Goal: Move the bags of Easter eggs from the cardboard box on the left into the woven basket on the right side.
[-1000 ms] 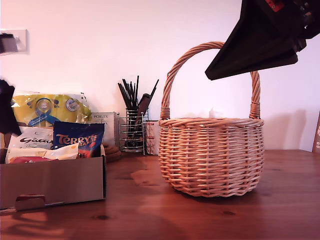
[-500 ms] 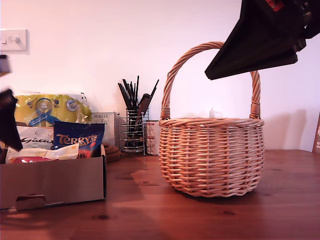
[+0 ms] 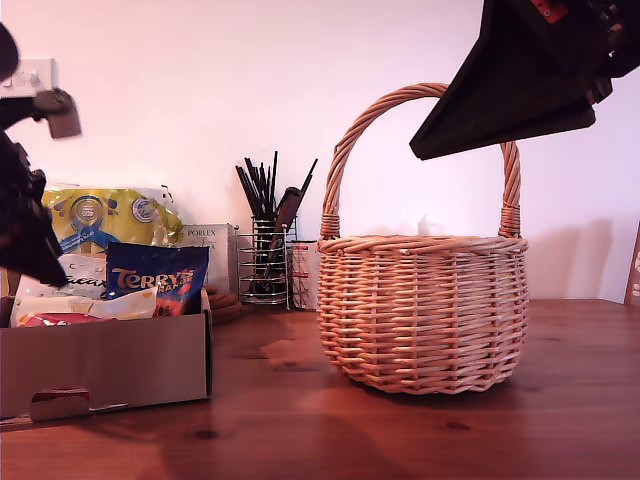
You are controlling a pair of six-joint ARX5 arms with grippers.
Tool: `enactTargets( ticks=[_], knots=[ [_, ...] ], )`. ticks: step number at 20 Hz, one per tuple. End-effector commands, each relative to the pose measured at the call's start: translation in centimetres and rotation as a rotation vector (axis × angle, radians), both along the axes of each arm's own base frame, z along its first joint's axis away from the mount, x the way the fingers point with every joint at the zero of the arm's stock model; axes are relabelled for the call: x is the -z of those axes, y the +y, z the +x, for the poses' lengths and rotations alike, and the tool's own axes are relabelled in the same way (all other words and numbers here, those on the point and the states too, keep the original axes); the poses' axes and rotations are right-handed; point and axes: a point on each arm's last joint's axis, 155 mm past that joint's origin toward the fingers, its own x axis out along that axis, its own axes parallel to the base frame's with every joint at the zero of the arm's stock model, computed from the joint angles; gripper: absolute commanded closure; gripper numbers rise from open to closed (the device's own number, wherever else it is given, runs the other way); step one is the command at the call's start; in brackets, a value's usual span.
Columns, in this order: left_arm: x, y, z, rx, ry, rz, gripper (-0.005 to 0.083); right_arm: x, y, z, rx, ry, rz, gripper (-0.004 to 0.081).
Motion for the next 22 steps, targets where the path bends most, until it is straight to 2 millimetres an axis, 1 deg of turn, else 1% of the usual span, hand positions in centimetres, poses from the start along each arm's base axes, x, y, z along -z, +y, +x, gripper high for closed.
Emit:
enactTargets(
  ticks=[1, 5, 7, 9, 11, 12, 14, 17, 18, 20, 21, 22],
  knots=[
    [1.6, -0.4, 0.1, 0.027, 0.073, -0.029, 0.0205, -0.6, 0.3, 0.0, -0.012, -0.016, 0.01, 0.0782],
    [3.4, -0.7, 0.3, 0.029, 0.226, -0.061, 0.0205, -0.6, 0.3, 0.0, -0.012, -0.016, 0.01, 0.0782],
    [4.2, -1.1, 0.6, 0.037, 0.292, -0.082, 0.0231, -0.6, 0.3, 0.0, -0.012, -0.015, 0.009, 0.0782],
    [5.4, -1.2, 0.4, 0.015, 0.387, -0.1, 0.0246, -0.6, 0.3, 0.0, -0.012, -0.016, 0.009, 0.0782],
    [6.4, -1.3, -0.7, -0.005, 0.484, -0.114, 0.0252, -0.6, 0.3, 0.0, -0.012, -0.016, 0.009, 0.0782],
    [6.9, -1.2, -1.3, -0.011, 0.52, -0.115, 0.0281, -0.6, 0.3, 0.0, -0.012, -0.016, 0.009, 0.0782],
    [7.1, -1.2, -2.4, -0.014, 0.566, -0.113, 0.0333, -0.6, 0.3, 0.0, -0.012, -0.015, 0.008, 0.0782],
    [6.9, -1.3, -3.3, -0.016, 0.605, -0.112, 0.0432, -0.6, 0.3, 0.0, -0.012, -0.015, 0.009, 0.0782],
    [6.8, -1.4, -3.5, -0.021, 0.618, -0.113, 0.0488, -0.6, 0.3, 0.0, -0.012, -0.015, 0.009, 0.0782],
    [6.4, -1.7, -4.1, -0.033, 0.65, -0.12, 0.064, -0.6, 0.3, 0.0, -0.012, -0.014, 0.008, 0.0782],
    [6.2, -1.9, -4.4, -0.041, 0.672, -0.134, 0.0673, -0.5, 0.3, -0.1, -0.012, -0.013, 0.007, 0.0782],
    [6.0, -2.2, -4.7, -0.051, 0.69, -0.152, 0.0677, -0.5, 0.3, -0.1, -0.012, -0.013, 0.007, 0.0782]
  ],
)
